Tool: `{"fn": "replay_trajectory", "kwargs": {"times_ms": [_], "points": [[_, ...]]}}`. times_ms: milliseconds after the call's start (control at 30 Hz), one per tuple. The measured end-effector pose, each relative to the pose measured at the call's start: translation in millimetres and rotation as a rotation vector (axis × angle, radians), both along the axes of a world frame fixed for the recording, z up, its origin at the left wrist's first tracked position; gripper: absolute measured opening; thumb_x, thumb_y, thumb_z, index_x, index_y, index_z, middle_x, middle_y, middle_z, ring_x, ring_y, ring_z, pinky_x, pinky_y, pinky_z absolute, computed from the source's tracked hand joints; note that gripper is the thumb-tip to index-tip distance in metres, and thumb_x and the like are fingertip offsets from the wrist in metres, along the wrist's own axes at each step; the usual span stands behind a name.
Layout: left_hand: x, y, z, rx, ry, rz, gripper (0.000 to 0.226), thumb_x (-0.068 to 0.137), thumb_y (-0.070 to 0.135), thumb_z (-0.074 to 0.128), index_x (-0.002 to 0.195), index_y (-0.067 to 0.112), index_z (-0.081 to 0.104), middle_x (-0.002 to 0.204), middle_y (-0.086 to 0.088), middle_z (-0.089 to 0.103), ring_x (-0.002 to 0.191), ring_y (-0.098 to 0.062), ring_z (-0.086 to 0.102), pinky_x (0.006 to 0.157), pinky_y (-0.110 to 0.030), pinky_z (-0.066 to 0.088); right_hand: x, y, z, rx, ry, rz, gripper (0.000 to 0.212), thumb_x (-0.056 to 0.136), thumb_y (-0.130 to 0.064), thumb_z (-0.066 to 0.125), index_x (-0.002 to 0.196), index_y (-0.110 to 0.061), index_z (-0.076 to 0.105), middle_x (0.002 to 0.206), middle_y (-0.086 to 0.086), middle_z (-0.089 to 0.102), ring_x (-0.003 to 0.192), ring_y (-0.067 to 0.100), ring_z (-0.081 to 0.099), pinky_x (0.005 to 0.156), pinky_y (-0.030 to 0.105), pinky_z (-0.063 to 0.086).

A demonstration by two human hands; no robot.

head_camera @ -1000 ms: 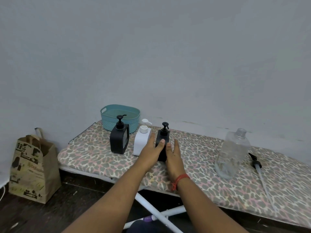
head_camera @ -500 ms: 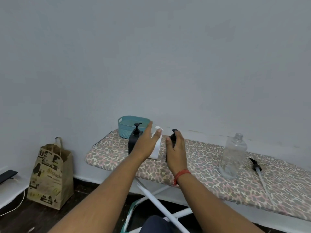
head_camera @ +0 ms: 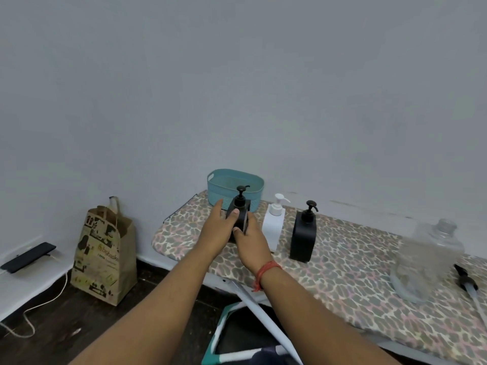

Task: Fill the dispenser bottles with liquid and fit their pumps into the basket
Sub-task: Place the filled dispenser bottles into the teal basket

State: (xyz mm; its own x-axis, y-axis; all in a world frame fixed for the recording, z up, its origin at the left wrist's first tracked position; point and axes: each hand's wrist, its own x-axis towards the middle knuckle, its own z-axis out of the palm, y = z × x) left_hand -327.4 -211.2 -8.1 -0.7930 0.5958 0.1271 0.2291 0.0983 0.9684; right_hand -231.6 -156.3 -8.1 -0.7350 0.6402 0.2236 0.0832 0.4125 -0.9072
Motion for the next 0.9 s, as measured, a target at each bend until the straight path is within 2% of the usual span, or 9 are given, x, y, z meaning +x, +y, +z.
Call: {"fn": "replay_trajectory", "kwargs": {"times_ms": [133,200,233,300,433,533,667,800,900], "points": [[-13,11,-12,0.029,-0.117,-0.047,0.059,0.101,0.034,0.056,0.155,0.027,0.032,0.154,0.006,0.043,0.141,-0.016,0.042,0.112,-0.032,0.036,-22,5,-11,-0.061,0.005,-0.036,0.055,0.099,-0.009,0.047,0.149,-0.031,0.039,0.141,-0.005,0.054,0.127,0.015,0.053,0.110,0.035,0.042],[-16,19,-19,0.028,-0.109,-0.028,0.032,0.102,0.029,0.055,0.128,0.046,0.055,0.131,0.019,0.061,0.126,-0.009,0.056,0.098,-0.025,0.044,-30,7,-17,-0.083,0.017,-0.055,0.055,0.099,-0.009,0.048,0.148,-0.033,0.039,0.140,-0.005,0.056,0.126,0.014,0.054,0.110,0.039,0.043],[-16,22,-21,0.042,-0.091,-0.023,0.028,0.102,0.027,0.055,0.112,0.052,0.057,0.117,0.025,0.065,0.117,-0.003,0.061,0.090,-0.021,0.045,-33,9,-20,-0.093,0.028,-0.060,0.055,0.099,-0.009,0.049,0.147,-0.034,0.040,0.139,-0.005,0.057,0.125,0.013,0.055,0.110,0.039,0.044],[-17,27,-24,0.076,-0.081,0.002,0.033,0.101,0.023,0.054,0.101,0.056,0.055,0.104,0.031,0.064,0.104,0.008,0.060,0.081,-0.015,0.042,-38,11,-24,-0.105,0.049,-0.071,0.053,0.098,-0.010,0.050,0.145,-0.035,0.043,0.136,-0.006,0.058,0.123,0.011,0.056,0.108,0.039,0.045],[-24,32,-21,0.131,-0.075,0.027,0.034,0.101,0.018,0.053,0.111,0.050,0.053,0.107,0.026,0.064,0.106,0.002,0.061,0.083,-0.016,0.044,-50,15,-22,-0.124,0.062,-0.100,0.052,0.096,-0.006,0.048,0.142,-0.032,0.047,0.129,-0.005,0.063,0.115,0.013,0.060,0.103,0.041,0.049],[-38,33,-6,0.166,-0.032,0.036,0.035,0.100,0.019,0.054,0.110,0.052,0.055,0.105,0.029,0.063,0.100,0.010,0.061,0.082,-0.013,0.045,-62,15,-5,-0.088,0.085,-0.095,0.053,0.097,-0.007,0.047,0.143,-0.034,0.045,0.130,-0.005,0.062,0.115,0.013,0.060,0.101,0.039,0.049],[-72,38,30,0.216,0.062,0.047,0.029,0.099,0.021,0.054,0.121,0.041,0.056,0.104,0.028,0.063,0.097,0.013,0.061,0.081,-0.014,0.045,-89,21,30,-0.001,0.150,-0.082,0.050,0.098,-0.008,0.046,0.143,-0.029,0.044,0.130,-0.002,0.061,0.115,0.016,0.059,0.098,0.033,0.048],[-106,51,65,0.266,0.099,0.061,0.032,0.097,0.018,0.056,0.127,0.030,0.059,0.105,0.025,0.063,0.098,0.009,0.062,0.084,-0.016,0.047,-123,35,59,0.006,0.201,-0.069,0.051,0.095,-0.003,0.045,0.143,-0.021,0.043,0.129,0.005,0.061,0.115,0.022,0.060,0.098,0.037,0.050],[-128,65,77,0.288,0.077,0.038,0.030,0.095,0.016,0.058,0.121,0.033,0.058,0.111,0.020,0.067,0.100,0.004,0.066,0.080,-0.015,0.050,-146,52,70,-0.003,0.192,-0.077,0.057,0.094,-0.002,0.045,0.146,-0.022,0.036,0.123,0.005,0.063,0.105,0.021,0.063,0.079,0.028,0.051]]}}
